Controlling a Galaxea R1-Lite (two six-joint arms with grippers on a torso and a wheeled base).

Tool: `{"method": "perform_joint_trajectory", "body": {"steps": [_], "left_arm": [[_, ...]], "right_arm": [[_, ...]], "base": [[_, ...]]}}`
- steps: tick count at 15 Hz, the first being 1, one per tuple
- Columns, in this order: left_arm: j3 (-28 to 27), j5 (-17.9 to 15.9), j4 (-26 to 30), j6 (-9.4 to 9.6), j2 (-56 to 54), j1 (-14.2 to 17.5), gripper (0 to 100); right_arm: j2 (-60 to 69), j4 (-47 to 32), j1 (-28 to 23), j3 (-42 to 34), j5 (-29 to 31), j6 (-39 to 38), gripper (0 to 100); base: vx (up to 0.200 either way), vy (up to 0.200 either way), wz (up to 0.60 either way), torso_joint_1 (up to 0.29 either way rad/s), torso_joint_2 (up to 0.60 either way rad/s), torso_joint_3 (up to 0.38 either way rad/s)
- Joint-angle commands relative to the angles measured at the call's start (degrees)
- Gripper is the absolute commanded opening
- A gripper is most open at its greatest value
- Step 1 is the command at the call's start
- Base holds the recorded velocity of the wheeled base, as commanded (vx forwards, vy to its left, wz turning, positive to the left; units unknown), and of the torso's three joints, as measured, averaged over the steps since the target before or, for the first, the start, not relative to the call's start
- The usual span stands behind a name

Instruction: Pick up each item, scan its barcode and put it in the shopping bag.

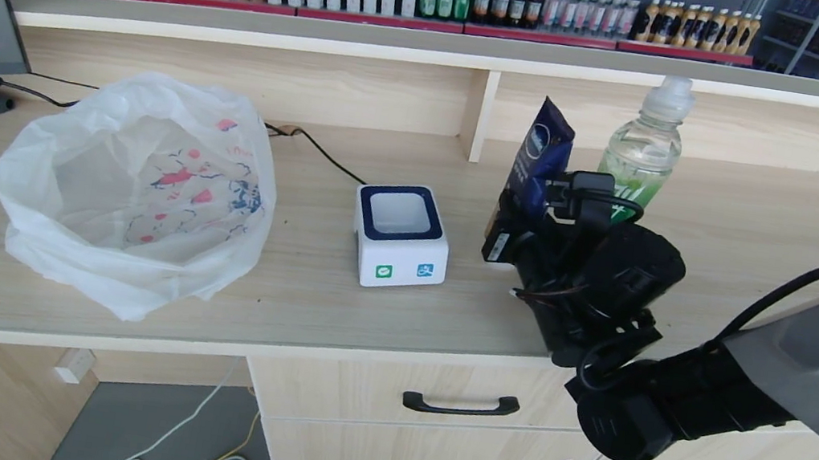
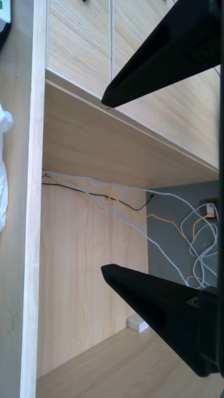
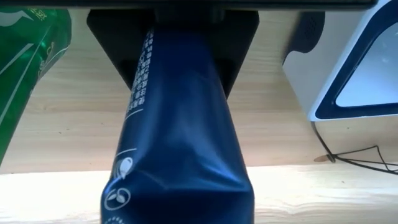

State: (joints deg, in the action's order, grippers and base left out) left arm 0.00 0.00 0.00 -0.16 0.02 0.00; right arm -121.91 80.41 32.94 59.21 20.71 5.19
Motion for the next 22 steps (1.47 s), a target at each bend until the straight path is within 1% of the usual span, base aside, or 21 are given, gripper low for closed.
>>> {"method": "perform_joint_trajectory", "body": {"steps": [1, 6, 8, 10, 11, 13, 15, 18, 22], "left_arm": [[0.00, 0.00, 0.00, -0.02, -0.02, 0.00, 100], [0.00, 0.00, 0.00, -0.02, -0.02, 0.00, 100], [0.00, 0.00, 0.00, -0.02, -0.02, 0.00, 100], [0.00, 0.00, 0.00, -0.02, -0.02, 0.00, 100], [0.00, 0.00, 0.00, -0.02, -0.02, 0.00, 100], [0.00, 0.00, 0.00, -0.02, -0.02, 0.00, 100], [0.00, 0.00, 0.00, -0.02, -0.02, 0.00, 100], [0.00, 0.00, 0.00, -0.02, -0.02, -0.09, 100], [0.00, 0.00, 0.00, -0.02, -0.02, 0.00, 100]], "right_arm": [[-0.09, 0.01, -0.16, -0.06, -0.06, -0.01, 0], [1.50, 0.10, -0.07, -0.41, 0.03, -0.01, 0], [3.08, 0.10, 0.02, -1.82, 0.03, -0.01, 0], [7.12, 1.24, 0.46, -6.56, -0.06, -0.01, 0], [9.14, 1.42, 1.51, -8.76, -0.06, -0.01, 0], [12.04, 1.33, 3.18, -10.78, 0.03, -0.01, 0], [16.26, 1.33, 4.68, -14.39, -0.06, -0.01, 0], [23.03, 1.24, 5.47, -21.77, -0.41, -0.10, 0], [31.20, 0.71, 8.72, -29.41, -1.64, -0.10, 0]], "base": [[0.000, 0.000, 0.00, 0.000, 0.00, 0.000], [0.000, 0.000, 0.00, 0.000, 0.00, 0.000], [0.000, 0.000, 0.00, 0.000, 0.00, 0.000], [0.000, 0.000, 0.00, 0.000, 0.00, 0.000], [0.000, 0.000, 0.00, 0.000, 0.00, 0.000], [0.000, 0.000, 0.00, 0.000, 0.00, 0.000], [0.000, 0.000, 0.00, 0.000, 0.00, 0.000], [0.000, 0.000, 0.00, 0.000, 0.00, 0.000], [0.000, 0.000, 0.00, 0.000, 0.00, 0.000]]}}
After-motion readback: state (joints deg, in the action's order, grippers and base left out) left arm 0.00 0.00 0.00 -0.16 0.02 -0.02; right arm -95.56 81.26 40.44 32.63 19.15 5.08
